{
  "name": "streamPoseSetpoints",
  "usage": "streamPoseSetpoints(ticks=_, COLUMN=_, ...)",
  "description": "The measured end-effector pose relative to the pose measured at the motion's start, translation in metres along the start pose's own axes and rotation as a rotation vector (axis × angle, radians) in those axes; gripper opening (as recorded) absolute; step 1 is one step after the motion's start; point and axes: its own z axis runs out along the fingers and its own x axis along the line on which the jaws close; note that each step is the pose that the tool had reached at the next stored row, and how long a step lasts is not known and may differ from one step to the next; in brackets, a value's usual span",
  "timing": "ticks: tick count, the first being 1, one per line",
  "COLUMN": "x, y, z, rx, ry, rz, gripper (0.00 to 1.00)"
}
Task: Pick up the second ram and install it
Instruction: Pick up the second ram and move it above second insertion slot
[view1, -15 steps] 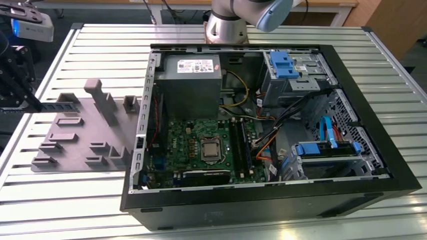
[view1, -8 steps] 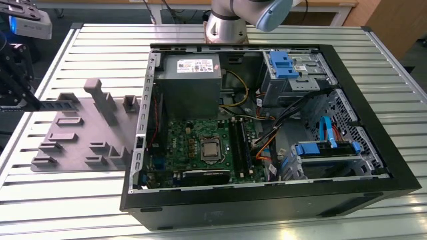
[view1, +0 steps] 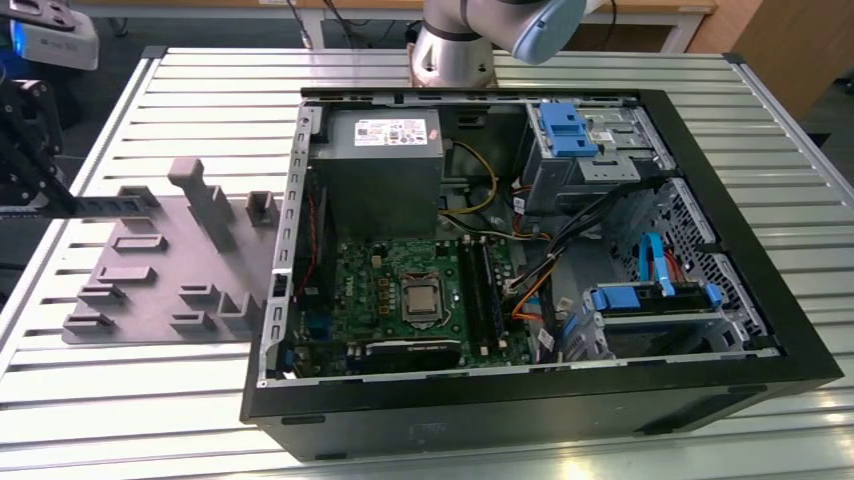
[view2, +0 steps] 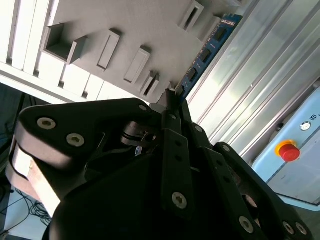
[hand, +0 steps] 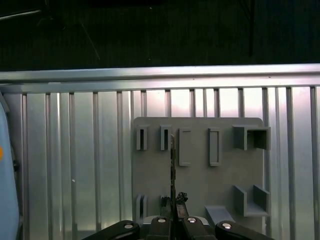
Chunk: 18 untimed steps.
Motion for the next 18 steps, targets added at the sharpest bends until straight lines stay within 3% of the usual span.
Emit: streamPoseSetpoints(ticks=18, x=0.0, y=-0.0001, z=-0.0164, rx=0.0, ry=0.0, rz=0.0, gripper=0.14)
